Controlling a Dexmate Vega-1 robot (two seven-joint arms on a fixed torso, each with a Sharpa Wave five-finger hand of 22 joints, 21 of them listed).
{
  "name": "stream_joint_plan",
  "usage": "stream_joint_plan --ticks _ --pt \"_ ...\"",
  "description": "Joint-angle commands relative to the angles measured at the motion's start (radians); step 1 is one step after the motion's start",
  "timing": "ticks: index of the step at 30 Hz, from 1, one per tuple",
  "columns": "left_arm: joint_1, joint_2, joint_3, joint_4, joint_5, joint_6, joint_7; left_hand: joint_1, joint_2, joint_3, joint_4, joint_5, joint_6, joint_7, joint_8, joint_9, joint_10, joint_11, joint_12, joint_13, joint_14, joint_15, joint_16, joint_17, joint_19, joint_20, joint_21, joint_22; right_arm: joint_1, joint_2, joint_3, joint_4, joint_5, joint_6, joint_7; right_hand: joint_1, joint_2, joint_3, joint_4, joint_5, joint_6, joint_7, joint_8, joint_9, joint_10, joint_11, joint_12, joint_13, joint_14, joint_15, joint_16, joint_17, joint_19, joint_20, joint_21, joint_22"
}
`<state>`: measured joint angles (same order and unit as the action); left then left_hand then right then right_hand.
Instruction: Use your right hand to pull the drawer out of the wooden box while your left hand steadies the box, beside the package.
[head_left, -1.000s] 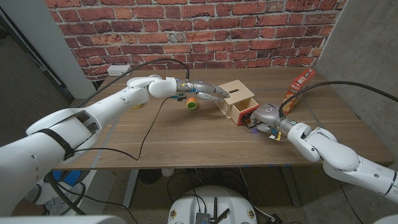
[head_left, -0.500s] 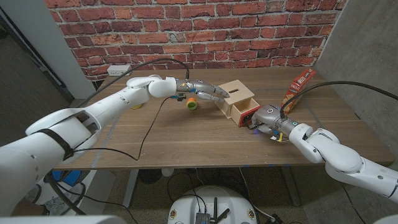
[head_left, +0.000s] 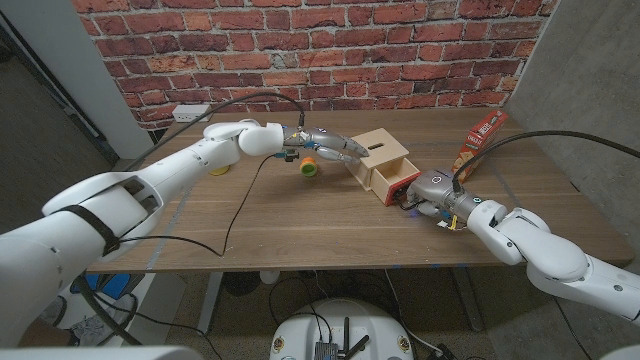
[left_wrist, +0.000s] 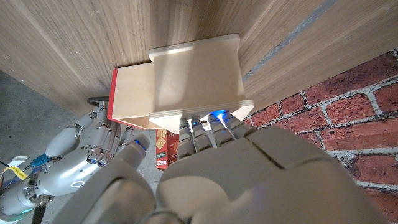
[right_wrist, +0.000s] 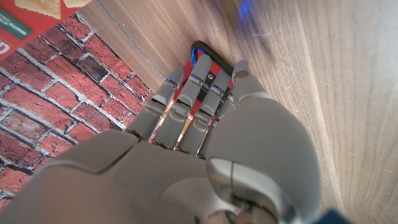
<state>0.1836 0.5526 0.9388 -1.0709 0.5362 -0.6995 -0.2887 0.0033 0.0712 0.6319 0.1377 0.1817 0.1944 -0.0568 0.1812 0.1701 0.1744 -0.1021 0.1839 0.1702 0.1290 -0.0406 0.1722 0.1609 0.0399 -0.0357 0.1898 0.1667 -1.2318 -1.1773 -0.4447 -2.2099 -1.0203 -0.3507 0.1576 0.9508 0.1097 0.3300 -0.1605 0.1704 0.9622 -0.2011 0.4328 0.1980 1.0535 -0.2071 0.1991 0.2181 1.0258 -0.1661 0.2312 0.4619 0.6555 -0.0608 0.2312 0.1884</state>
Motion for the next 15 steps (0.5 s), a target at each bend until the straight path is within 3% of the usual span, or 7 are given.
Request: stream_joint_plan --ticks 1,15 --pt "-0.009 -0.006 0.005 0.015 -0.002 -0.007 0.004 0.010 0.073 0.005 0.002 0.008 0.010 -0.001 -0.001 0.001 0.009 -0.002 0.005 0.002 0.012 -0.079 0.003 0.005 0.011 -0.175 -0.002 0.002 -0.030 -0.021 0.018 -0.018 0.002 -0.020 0.005 -0.004 0.003 0.008 0.002 0.004 0.008 -0.003 0.004 0.002 0.010 -0.001 -0.002 0.001 0.005 -0.071 0.002 0.001 0.007 -0.137 0.004 0.002" --pt "-0.008 0.000 0.005 0.006 0.006 0.003 0.010 0.012 0.075 0.008 0.000 0.008 0.011 -0.001 -0.001 0.001 0.009 -0.002 0.004 0.002 0.013 -0.079 0.003 0.005 0.012 -0.174 -0.002 0.002 -0.054 -0.052 0.036 -0.032 0.012 -0.027 0.020 -0.005 0.002 0.010 0.001 0.004 0.007 -0.002 0.003 0.002 0.008 -0.002 -0.003 0.000 0.004 -0.072 0.001 0.002 0.007 -0.137 0.004 0.002"
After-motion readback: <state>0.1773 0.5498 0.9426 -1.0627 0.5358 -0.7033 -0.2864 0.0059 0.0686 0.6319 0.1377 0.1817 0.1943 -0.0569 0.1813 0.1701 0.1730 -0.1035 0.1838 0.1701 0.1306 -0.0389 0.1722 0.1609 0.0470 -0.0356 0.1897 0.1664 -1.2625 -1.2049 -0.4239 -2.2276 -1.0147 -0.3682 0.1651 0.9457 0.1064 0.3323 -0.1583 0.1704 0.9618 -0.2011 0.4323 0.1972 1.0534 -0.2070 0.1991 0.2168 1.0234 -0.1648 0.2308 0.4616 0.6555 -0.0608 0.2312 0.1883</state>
